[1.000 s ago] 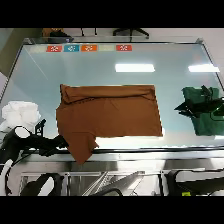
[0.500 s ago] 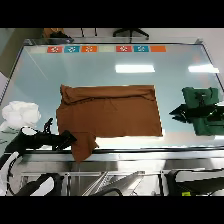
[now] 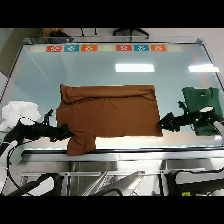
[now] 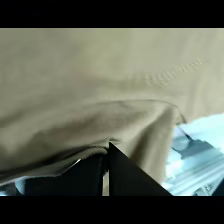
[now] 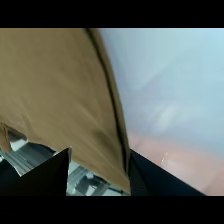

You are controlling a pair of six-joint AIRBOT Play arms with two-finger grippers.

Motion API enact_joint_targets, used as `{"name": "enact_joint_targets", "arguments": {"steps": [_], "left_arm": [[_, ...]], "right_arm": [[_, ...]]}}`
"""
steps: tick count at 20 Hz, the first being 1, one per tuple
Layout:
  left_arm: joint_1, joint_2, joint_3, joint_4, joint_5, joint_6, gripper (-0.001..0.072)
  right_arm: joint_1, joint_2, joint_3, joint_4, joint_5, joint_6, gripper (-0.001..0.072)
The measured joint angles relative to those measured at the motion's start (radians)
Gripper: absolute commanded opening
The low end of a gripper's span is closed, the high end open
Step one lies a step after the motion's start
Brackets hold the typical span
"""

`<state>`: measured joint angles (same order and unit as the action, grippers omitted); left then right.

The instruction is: Fold the shirts.

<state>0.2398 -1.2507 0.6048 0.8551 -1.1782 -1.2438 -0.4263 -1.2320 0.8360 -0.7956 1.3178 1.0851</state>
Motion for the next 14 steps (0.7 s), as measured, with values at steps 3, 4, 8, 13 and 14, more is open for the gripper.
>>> {"name": "enact_joint_targets", "arguments": {"steps": [3, 4, 8, 13, 14], "left_arm": [[0.0, 0.027, 0.047, -0.005, -0.043, 0.006, 0.0015], [0.0, 0.044, 0.063, -0.006, -0.053, 0.006, 0.0014], [0.001, 0.147, 0.103, -0.003, -0.121, -0.022, 0.0014], [0.001, 0.325, 0.066, 0.116, -0.223, -0.115, 0.0015], [0.001, 0.362, 0.058, 0.134, -0.233, -0.131, 0.0014]], "right_arm": [[0.066, -0.001, -0.014, -0.031, -0.019, -0.002, 0.0014], [0.08, 0.001, -0.016, -0.033, -0.02, -0.004, 0.0015], [0.1, 0.05, -0.019, -0.075, -0.008, 0.016, 0.0014], [0.067, 0.181, -0.021, -0.249, 0.006, 0.143, 0.0014], [0.055, 0.206, -0.021, -0.264, 0.01, 0.155, 0.0014]]}}
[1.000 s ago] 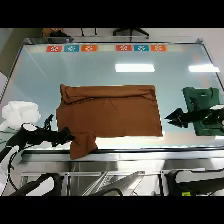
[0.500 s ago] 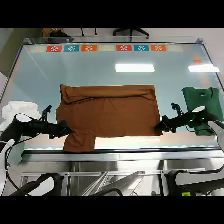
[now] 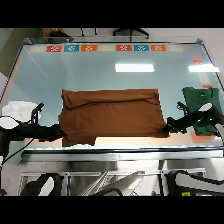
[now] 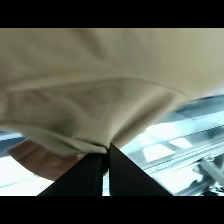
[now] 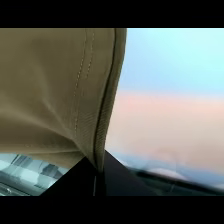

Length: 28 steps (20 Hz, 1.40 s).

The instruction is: Fold the shirts.

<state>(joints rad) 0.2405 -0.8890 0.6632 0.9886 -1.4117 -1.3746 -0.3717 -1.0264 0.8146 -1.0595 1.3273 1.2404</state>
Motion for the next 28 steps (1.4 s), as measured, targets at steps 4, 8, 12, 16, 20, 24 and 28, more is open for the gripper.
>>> {"name": "enact_joint_targets", "arguments": {"steps": [4, 8, 12, 16, 20, 24, 28], "left_arm": [[-0.001, 0.104, -0.013, 0.027, 0.011, -0.025, 0.0015], [-0.001, 0.048, 0.064, -0.034, 0.099, 0.01, 0.0015], [-0.001, -0.148, 0.26, -0.095, 0.153, 0.053, 0.0015], [-0.024, -0.378, 0.448, -0.114, 0.21, 0.087, 0.0015], [-0.085, -0.616, 0.612, -0.119, 0.267, 0.125, 0.0017], [-0.111, -0.798, 0.752, -0.118, 0.292, 0.119, 0.057], [-0.093, -0.892, 0.865, -0.116, 0.249, 0.072, 0.057]], "right_arm": [[-0.025, 0.066, 0.0, -0.016, 0.003, 0.023, 0.0014], [-0.007, 0.075, 0.031, 0.144, -0.101, -0.091, 0.0015], [0.057, -0.003, 0.127, 0.319, -0.253, -0.23, 0.0015], [0.125, -0.15, 0.241, 0.39, -0.385, -0.298, 0.0015], [0.17, -0.277, 0.307, 0.415, -0.46, -0.35, 0.0029], [0.174, -0.308, 0.342, 0.425, -0.488, -0.372, 0.0445], [0.11, -0.296, 0.411, 0.387, -0.457, -0.359, 0.053]]}}
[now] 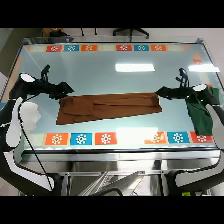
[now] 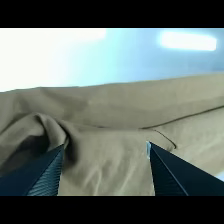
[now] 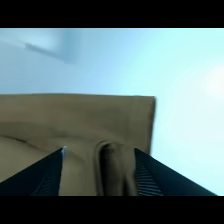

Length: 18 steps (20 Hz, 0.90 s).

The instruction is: Fold the shirts.

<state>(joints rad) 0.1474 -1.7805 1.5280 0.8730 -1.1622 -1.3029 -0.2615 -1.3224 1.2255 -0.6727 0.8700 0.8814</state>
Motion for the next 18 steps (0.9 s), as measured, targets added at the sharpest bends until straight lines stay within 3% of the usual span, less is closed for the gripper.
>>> {"name": "enact_joint_targets", "arguments": {"steps": [10, 12, 13, 14, 15, 18], "left_arm": [[0.032, 0.057, 0.108, -0.004, -0.143, -0.059, 0.0568], [0.012, 0.067, 0.107, -0.005, -0.144, -0.066, 0.0567], [-0.003, 0.071, 0.1, -0.005, -0.144, -0.067, 0.0419], [-0.021, 0.073, 0.091, -0.006, -0.142, -0.07, 0.0178], [-0.042, 0.074, 0.077, -0.008, -0.132, -0.07, 0.0097], [-0.131, 0.076, 0.021, -0.01, -0.064, -0.074, 0.0096]], "right_arm": [[-0.021, -0.132, 0.039, -0.015, 0.151, 0.03, 0.0501], [0.013, -0.153, 0.04, -0.018, 0.154, 0.03, 0.0204], [0.027, -0.161, 0.04, -0.023, 0.154, 0.03, 0.0072], [0.038, -0.166, 0.045, -0.027, 0.156, 0.03, 0.0015], [0.047, -0.168, 0.053, -0.034, 0.162, 0.029, 0.0015], [0.061, -0.15, 0.105, -0.064, 0.204, 0.015, 0.0014]]}}
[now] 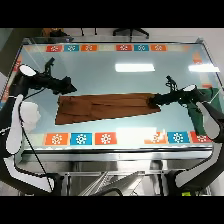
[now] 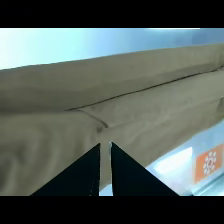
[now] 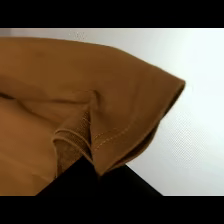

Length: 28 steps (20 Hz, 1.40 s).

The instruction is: Fold the shirts.

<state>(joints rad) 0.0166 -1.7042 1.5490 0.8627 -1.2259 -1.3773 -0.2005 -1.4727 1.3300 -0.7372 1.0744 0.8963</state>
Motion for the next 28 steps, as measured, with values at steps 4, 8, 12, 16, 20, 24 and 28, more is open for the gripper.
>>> {"name": "enact_joint_targets", "arguments": {"steps": [4, 8, 12, 16, 20, 24, 28], "left_arm": [[-0.194, -0.027, -0.061, -0.005, 0.155, 0.0, 0.0016], [-0.428, -0.163, 0.01, -0.004, 0.284, -0.019, 0.0015], [-0.615, -0.346, 0.204, -0.005, 0.372, -0.097, 0.0016], [-0.723, -0.492, 0.401, -0.011, 0.377, -0.166, 0.0015], [-0.72, -0.507, 0.479, -0.062, 0.302, -0.183, 0.0015], [-0.577, -0.369, 0.5, -0.177, 0.082, -0.099, 0.0015], [-0.323, -0.119, 0.507, -0.37, -0.163, -0.026, 0.0015]], "right_arm": [[-0.006, 0.097, 0.128, 0.016, 0.104, 0.029, 0.0014], [-0.042, 0.19, 0.286, 0.019, 0.267, 0.123, 0.0014], [-0.06, 0.27, 0.376, 0.021, 0.424, 0.239, 0.0014], [-0.064, 0.322, 0.401, 0.023, 0.491, 0.311, 0.0014], [-0.056, 0.323, 0.408, 0.023, 0.512, 0.343, 0.0014], [-0.003, 0.301, 0.409, 0.044, 0.499, 0.369, 0.0015], [0.163, 0.251, 0.409, 0.08, 0.383, 0.386, 0.0016]]}}
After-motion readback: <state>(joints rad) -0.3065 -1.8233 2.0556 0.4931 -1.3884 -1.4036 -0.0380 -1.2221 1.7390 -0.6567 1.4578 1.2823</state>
